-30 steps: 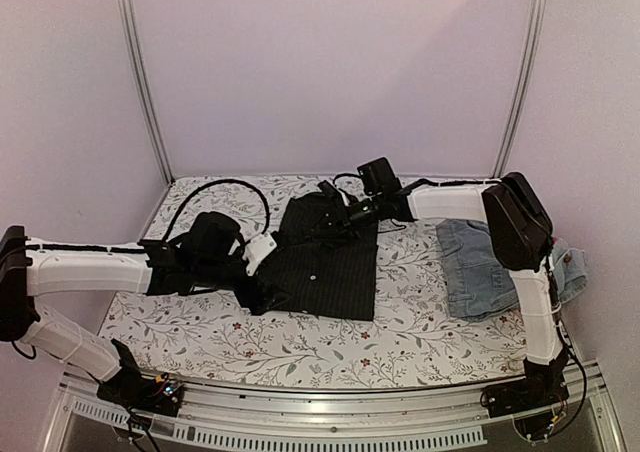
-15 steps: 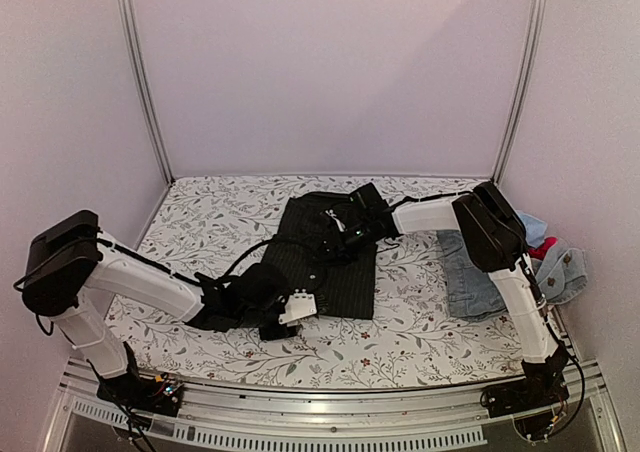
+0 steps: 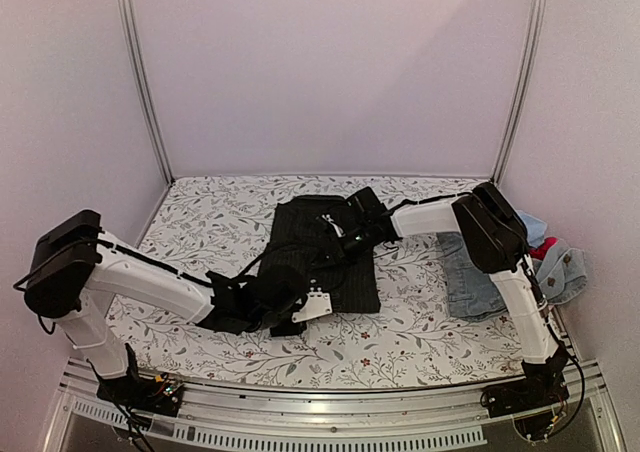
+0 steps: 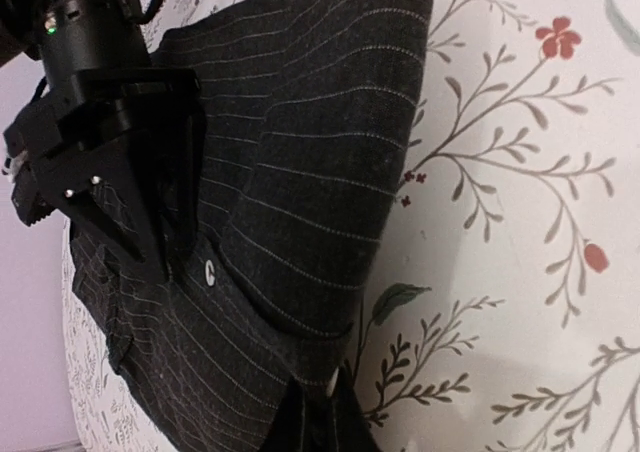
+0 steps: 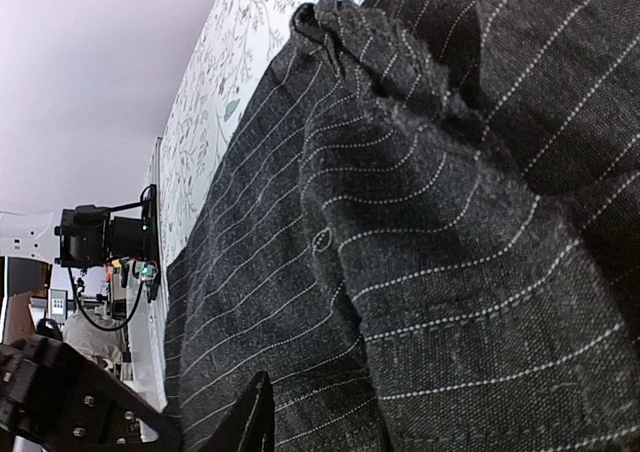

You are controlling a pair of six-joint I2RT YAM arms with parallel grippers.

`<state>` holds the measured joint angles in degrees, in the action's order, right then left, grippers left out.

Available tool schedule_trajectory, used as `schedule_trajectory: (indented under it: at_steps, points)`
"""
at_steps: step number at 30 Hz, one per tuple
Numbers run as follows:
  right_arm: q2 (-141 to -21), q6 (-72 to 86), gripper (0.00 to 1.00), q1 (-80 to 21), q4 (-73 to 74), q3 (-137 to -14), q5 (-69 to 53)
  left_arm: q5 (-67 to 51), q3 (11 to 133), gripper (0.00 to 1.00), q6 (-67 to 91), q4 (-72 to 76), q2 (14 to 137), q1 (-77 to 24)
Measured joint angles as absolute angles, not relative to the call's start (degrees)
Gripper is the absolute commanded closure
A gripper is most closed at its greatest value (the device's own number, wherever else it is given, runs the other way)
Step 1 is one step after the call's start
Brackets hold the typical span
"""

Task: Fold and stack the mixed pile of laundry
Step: Pick up the 2/3-rectangle-folded shirt from the center of the board, then fold the 2/3-rectangle-folded shirt at the center of the board.

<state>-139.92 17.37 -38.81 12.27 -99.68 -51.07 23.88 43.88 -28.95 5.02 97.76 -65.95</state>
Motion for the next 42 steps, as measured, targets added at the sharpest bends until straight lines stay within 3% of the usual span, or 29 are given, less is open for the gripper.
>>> schedule_trajectory:
  at_steps: [12, 24, 29, 35, 39, 42]
  points:
    - [-128.6, 15.03, 0.52, -46.59, 15.03, -83.13, -57.06, 5.43, 57.19, 1.0, -15.57, -29.32, 82.08, -68.14]
    - [-128.81, 13.87, 0.64, -43.55, 16.49, -93.58, -56.62, -3.51, 66.08, 1.0, -11.7, -44.14, 82.02, -68.64]
    - [-133.23, 11.29, 0.69, -47.53, 18.52, -90.54, -56.66, -3.92, 71.44, 1.0, -11.7, -46.28, 82.63, -65.71]
    - [-130.37, 10.26, 0.69, -52.16, 17.5, -82.28, -59.35, -3.92, 74.91, 1.0, -12.23, -46.74, 83.31, -60.1]
    - [-127.98, 10.07, 0.54, -53.58, 18.52, -80.38, -58.37, -4.32, 75.88, 1.0, -13.85, -47.53, 84.86, -58.7]
    - [-127.0, 9.06, 0.48, -53.08, 20.95, -81.3, -56.84, -4.45, 76.09, 1.0, -15.77, -47.37, 86.0, -58.41]
